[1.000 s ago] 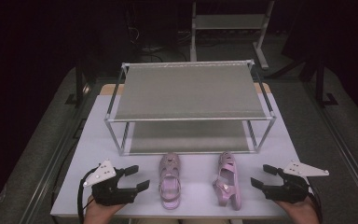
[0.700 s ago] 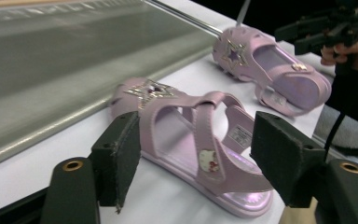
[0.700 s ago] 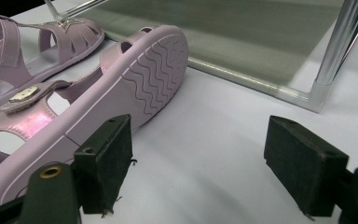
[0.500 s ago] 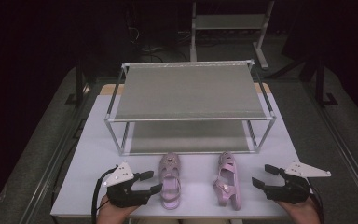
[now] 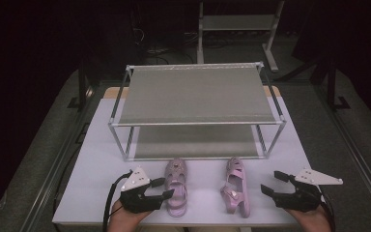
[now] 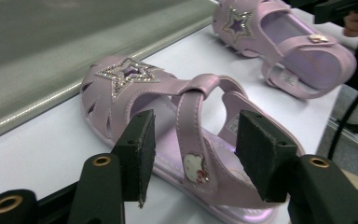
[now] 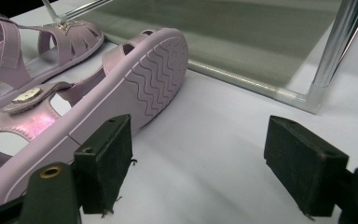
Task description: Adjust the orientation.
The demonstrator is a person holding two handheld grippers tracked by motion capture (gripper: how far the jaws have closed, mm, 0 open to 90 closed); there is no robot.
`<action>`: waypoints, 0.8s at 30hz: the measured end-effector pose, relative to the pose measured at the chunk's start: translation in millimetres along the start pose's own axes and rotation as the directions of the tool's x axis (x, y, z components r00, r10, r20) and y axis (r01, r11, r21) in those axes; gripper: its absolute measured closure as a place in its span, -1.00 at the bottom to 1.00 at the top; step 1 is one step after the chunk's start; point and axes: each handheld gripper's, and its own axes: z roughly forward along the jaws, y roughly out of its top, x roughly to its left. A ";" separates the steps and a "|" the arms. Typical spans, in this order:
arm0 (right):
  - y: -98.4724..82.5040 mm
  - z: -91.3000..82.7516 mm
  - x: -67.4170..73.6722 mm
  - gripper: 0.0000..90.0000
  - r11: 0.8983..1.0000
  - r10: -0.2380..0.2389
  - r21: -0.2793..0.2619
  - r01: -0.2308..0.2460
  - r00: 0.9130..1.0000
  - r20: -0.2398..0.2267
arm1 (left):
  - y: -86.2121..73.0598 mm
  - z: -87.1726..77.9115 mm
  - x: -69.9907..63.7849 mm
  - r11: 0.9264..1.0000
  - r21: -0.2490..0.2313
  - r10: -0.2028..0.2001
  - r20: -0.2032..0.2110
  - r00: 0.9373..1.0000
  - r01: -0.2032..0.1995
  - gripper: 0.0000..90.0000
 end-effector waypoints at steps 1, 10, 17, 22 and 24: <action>0.0 0.1 0.0 -0.49 1.000 0.001 -0.001 -0.001 1.000 0.000 | 0.0 1.5 -1.4 1.000 -0.001 0.002 -0.014 1.000 -0.002 0.10; 0.0 -0.5 2.7 -0.49 1.000 -0.011 -0.003 0.011 1.000 -0.001 | -2.5 6.8 -10.8 0.999 0.037 -0.008 -0.086 0.996 0.011 0.52; 0.3 -0.6 3.9 -0.49 1.000 -0.019 -0.006 0.019 1.000 0.002 | -5.4 5.8 -12.5 1.000 0.018 -0.023 -0.111 0.994 0.025 0.73; 0.0 -0.2 3.7 -0.49 1.000 -0.020 -0.002 0.020 1.000 0.001 | -6.5 3.3 -8.8 1.000 0.014 -0.019 -0.125 0.992 0.021 0.82; 0.2 -1.0 4.0 -0.49 1.000 -0.023 -0.004 0.023 1.000 0.002 | -6.6 3.0 -9.7 1.000 0.012 -0.002 -0.135 0.991 0.003 0.83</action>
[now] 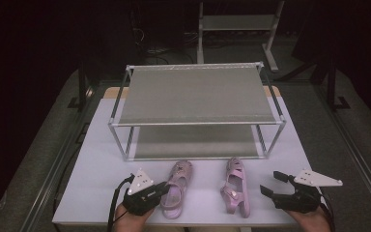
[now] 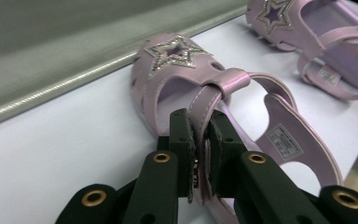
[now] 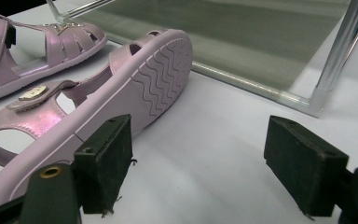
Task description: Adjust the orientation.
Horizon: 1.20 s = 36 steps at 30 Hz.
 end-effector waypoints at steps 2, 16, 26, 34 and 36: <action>0.1 -1.0 0.0 -0.49 1.000 0.000 -0.007 0.000 1.000 0.003 | 0.0 -0.6 0.1 1.000 -0.007 0.008 -0.007 1.000 -0.008 0.84; -0.9 -1.2 -0.6 -0.49 1.000 0.003 -0.006 -0.003 1.000 0.001 | 4.2 -15.4 4.9 0.996 -0.089 0.017 -0.047 0.999 -0.021 0.86; -0.6 -1.0 -1.3 -0.49 1.000 0.013 -0.010 -0.013 1.000 0.008 | 17.2 -13.0 2.8 0.990 -0.143 0.004 -0.087 0.996 -0.017 0.87; -1.2 -2.1 -2.1 -0.49 1.000 0.013 -0.016 -0.013 1.000 0.005 | 28.2 10.5 3.5 0.984 -0.180 -0.025 -0.137 0.990 0.000 0.87; -1.0 -1.8 -2.5 -0.49 1.000 0.015 -0.014 -0.015 1.000 0.001 | 30.0 18.0 5.6 0.982 -0.188 -0.032 -0.155 0.987 0.003 0.87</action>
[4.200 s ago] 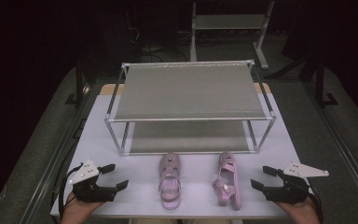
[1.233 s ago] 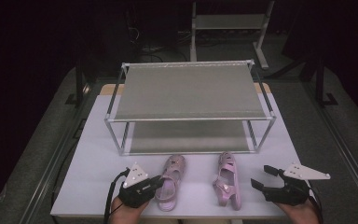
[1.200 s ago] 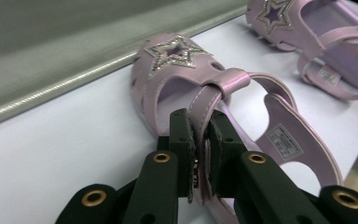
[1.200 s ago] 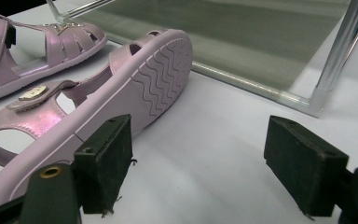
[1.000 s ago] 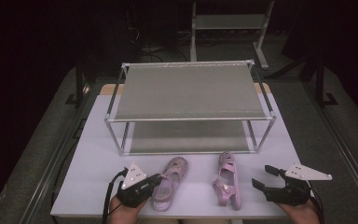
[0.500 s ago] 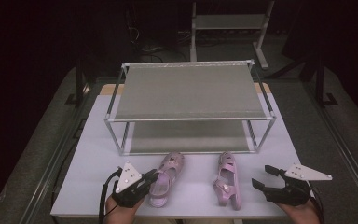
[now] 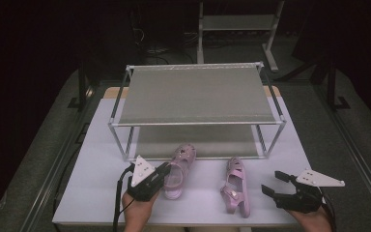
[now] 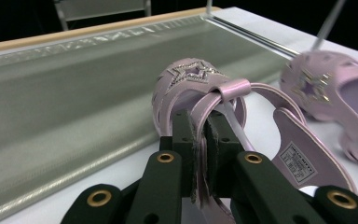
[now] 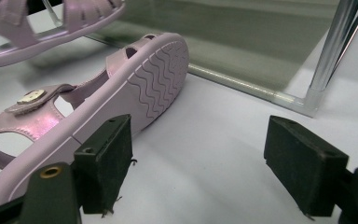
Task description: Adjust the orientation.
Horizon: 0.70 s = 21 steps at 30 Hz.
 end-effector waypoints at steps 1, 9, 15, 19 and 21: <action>0.3 0.0 0.0 -0.49 1.000 -0.001 -0.001 0.001 1.000 0.000 | 0.6 3.7 0.5 1.000 -0.002 -0.009 -0.001 1.000 0.009 0.87; -0.4 -0.7 -1.6 -0.49 1.000 0.001 -0.005 -0.001 1.000 -0.002 | 10.9 24.5 5.0 0.999 -0.022 -0.034 -0.025 0.999 0.034 0.87; -0.3 -1.6 -2.4 -0.49 1.000 0.003 -0.014 -0.003 1.000 -0.001 | 17.0 35.0 8.9 0.998 -0.033 -0.048 -0.051 0.998 0.047 0.87; 0.4 -0.5 -1.1 -0.49 1.000 0.001 -0.013 -0.001 1.000 -0.006 | 17.8 48.7 9.5 0.998 -0.039 -0.055 -0.089 0.994 0.052 0.87; 0.4 -0.4 -1.0 -0.49 1.000 0.001 -0.013 -0.001 1.000 -0.007 | 17.7 51.8 9.8 0.998 -0.042 -0.057 -0.099 0.993 0.053 0.87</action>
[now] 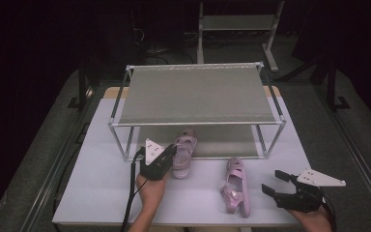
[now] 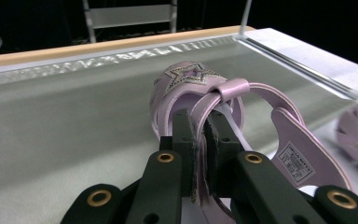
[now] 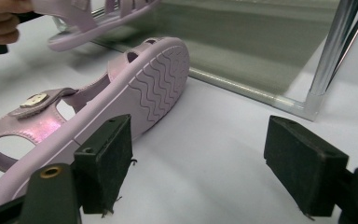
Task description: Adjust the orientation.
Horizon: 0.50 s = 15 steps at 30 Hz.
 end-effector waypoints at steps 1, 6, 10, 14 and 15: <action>-0.1 0.1 -0.2 -0.49 1.000 -0.001 0.001 0.001 1.000 -0.001 | -0.1 3.2 -0.1 1.000 -0.003 -0.005 -0.009 1.000 0.005 0.87; -0.8 0.6 -1.5 -0.49 1.000 0.006 0.000 -0.006 1.000 -0.003 | 1.9 18.9 0.9 0.999 -0.023 -0.026 -0.047 0.999 0.025 0.87; -0.9 0.8 -2.3 -0.49 1.000 0.007 -0.001 -0.007 1.000 -0.002 | 4.6 31.5 3.8 1.000 -0.019 -0.018 -0.077 0.997 0.017 0.87; -1.2 1.7 -3.1 -0.49 1.000 0.010 -0.004 -0.010 1.000 -0.009 | 5.6 41.5 1.9 1.000 -0.016 0.003 -0.100 0.995 -0.005 0.86; -1.2 1.9 -3.0 -0.49 1.000 0.011 -0.003 -0.011 1.000 -0.010 | 5.7 43.8 1.5 1.000 -0.017 0.004 -0.104 0.995 -0.006 0.87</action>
